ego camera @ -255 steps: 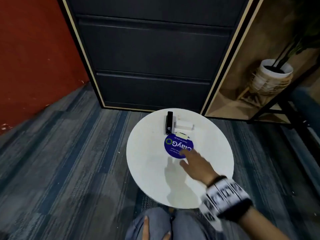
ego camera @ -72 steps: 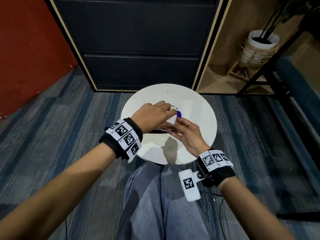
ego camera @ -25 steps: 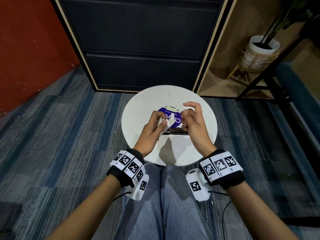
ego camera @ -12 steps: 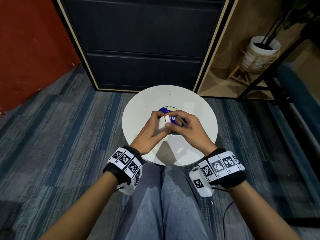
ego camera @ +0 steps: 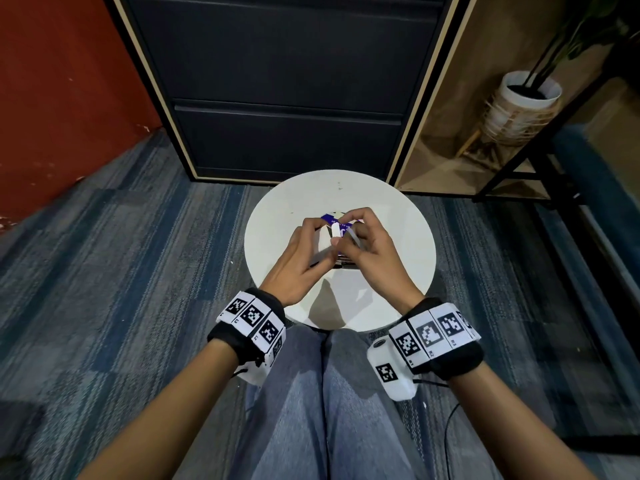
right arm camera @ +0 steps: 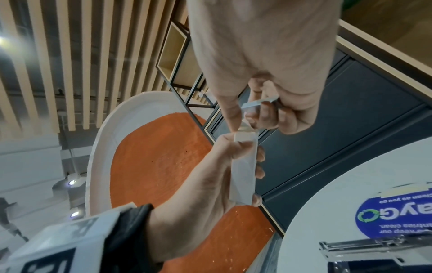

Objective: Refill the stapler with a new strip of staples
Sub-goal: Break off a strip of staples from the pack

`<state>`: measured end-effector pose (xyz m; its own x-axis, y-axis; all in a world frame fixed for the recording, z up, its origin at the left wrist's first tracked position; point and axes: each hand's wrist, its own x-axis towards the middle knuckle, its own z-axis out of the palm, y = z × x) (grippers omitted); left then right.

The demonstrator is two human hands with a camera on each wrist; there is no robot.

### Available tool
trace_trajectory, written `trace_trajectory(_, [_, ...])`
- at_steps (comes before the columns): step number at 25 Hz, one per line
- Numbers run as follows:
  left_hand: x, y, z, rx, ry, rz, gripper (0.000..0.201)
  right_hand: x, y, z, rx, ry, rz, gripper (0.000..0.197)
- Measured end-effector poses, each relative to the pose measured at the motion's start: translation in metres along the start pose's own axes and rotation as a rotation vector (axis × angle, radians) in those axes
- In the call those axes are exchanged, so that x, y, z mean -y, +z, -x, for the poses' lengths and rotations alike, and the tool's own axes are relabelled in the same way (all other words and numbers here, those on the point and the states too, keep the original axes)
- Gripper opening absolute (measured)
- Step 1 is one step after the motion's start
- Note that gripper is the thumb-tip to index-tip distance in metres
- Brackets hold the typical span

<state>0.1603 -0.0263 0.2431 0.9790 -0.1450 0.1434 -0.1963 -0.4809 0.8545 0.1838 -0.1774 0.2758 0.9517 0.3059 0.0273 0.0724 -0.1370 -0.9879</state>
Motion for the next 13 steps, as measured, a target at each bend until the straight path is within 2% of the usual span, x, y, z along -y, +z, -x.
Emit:
trace_trajectory(3, [-0.0025,-0.0004,-0.0009,0.009,0.007,-0.088,0.035,-0.0004,0.0,-0.0035,-0.032,0.033,0.0,0.009])
trace_trajectory(13, [-0.0003,0.0053,-0.0015,0.02,0.019,-0.153,0.04,-0.0089,0.0036,-0.0084,-0.09,0.015,0.056,0.003])
